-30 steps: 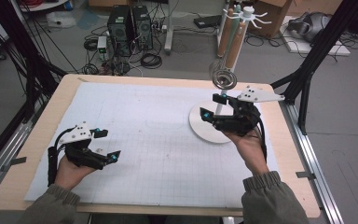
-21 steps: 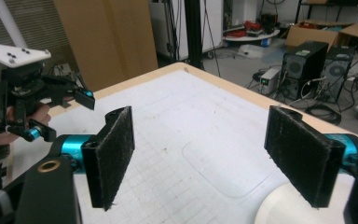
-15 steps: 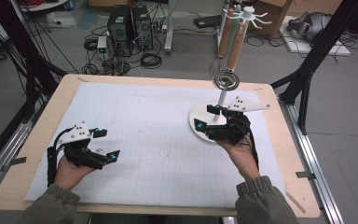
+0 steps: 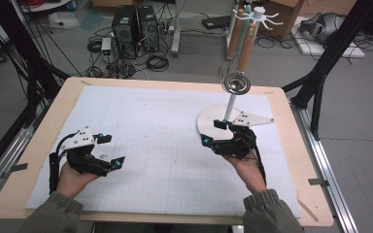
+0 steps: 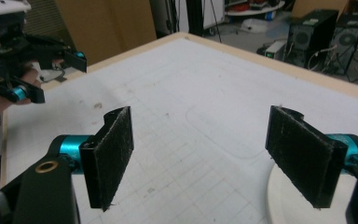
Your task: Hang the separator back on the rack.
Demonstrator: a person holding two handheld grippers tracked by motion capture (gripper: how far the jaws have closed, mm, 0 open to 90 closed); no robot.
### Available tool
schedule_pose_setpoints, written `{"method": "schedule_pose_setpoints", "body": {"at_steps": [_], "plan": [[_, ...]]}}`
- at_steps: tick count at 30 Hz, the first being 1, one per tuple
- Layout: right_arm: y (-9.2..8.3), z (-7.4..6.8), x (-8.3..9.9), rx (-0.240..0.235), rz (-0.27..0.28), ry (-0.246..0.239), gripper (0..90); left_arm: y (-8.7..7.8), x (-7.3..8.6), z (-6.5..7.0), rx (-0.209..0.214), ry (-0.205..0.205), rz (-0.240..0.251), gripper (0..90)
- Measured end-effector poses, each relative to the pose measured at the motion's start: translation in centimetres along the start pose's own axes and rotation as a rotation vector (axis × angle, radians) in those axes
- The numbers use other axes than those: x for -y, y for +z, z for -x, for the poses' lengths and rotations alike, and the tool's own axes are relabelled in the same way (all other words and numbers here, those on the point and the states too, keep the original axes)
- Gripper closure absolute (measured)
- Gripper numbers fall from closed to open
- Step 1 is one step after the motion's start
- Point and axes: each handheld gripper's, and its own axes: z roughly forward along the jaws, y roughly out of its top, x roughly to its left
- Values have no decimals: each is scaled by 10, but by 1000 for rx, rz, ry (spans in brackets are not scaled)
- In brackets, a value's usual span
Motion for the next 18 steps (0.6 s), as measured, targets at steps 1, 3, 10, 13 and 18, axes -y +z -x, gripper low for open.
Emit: {"method": "schedule_pose_setpoints", "body": {"at_steps": [1, 3, 10, 13, 18], "plan": [[0, 0, 1, 3, -8, 1, 221, 0, 0, 0, 1, 0, 0, 48], [1, 0, 4, 6, -13, -9, 221, 0, 0, 0, -1, -2, -2, 48], [3, -4, 15, 9, -35, -15, 221, 0, 1, 0, -2, -4, -4, 48], [1, -4, 18, 15, -41, -16, 221, 0, 1, 0, -3, 0, -4, 48], [-2, -4, 22, 26, -39, -22, 222, -1, 1, 0, -4, -2, -3, 48]]}}
